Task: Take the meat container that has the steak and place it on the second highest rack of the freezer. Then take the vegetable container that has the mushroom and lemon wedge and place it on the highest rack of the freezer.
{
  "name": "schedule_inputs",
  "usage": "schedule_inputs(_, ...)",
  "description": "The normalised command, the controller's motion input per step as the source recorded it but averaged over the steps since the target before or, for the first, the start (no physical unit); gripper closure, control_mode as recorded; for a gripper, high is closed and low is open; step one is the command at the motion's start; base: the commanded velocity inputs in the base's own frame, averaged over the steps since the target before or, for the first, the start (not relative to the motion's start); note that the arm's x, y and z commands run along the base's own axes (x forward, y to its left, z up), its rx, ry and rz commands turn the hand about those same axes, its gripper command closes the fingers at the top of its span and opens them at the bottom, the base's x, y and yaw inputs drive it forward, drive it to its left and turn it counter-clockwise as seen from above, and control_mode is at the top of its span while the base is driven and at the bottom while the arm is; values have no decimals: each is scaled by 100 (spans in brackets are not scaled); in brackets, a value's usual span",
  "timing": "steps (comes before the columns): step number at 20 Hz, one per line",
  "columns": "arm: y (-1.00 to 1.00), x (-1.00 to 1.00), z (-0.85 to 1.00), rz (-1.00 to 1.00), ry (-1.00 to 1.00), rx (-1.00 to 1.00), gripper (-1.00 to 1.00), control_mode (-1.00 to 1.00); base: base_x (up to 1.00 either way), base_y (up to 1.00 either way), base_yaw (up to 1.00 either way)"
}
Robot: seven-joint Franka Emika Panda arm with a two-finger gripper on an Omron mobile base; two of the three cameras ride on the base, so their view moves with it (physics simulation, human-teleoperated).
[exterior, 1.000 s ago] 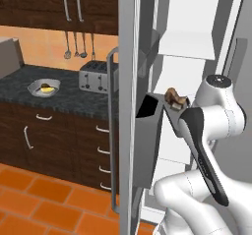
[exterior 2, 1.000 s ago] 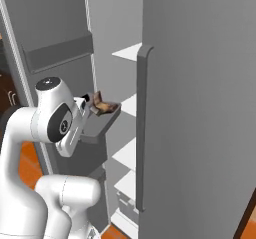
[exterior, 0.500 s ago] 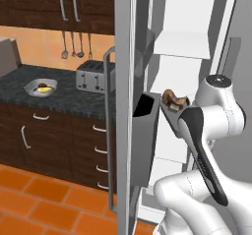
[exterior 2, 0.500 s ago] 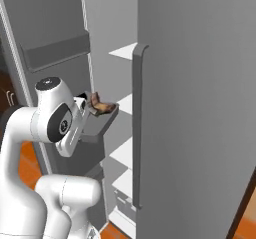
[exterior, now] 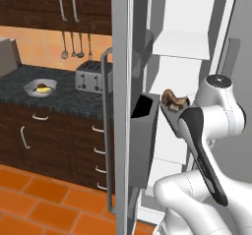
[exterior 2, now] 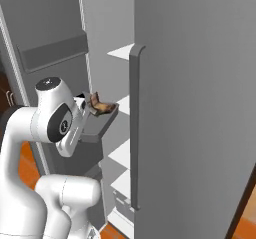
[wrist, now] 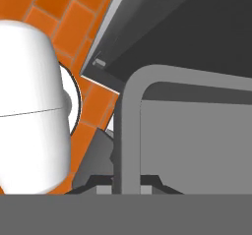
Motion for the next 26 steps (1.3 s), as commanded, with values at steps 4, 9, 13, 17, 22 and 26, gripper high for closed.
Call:
schedule_inputs(4, 0, 0, 0, 0, 0, 0, 100, 100, 47, -21, -4)
schedule_inputs(9, 0, 0, 0, 0, 0, 0, 100, 100, 54, -44, -8)
schedule_inputs(13, 0, 0, 0, 0, 0, 0, 100, 100, -4, -67, 0)
schedule_inputs(17, 0, 0, 0, 0, 0, 0, 100, 100, 19, -46, 0)
schedule_inputs(22, 0, 0, 0, 0, 0, 0, 100, 100, 83, -1, 0)
schedule_inputs(26, 0, 0, 0, 0, 0, 0, 100, 100, 43, 31, 0)
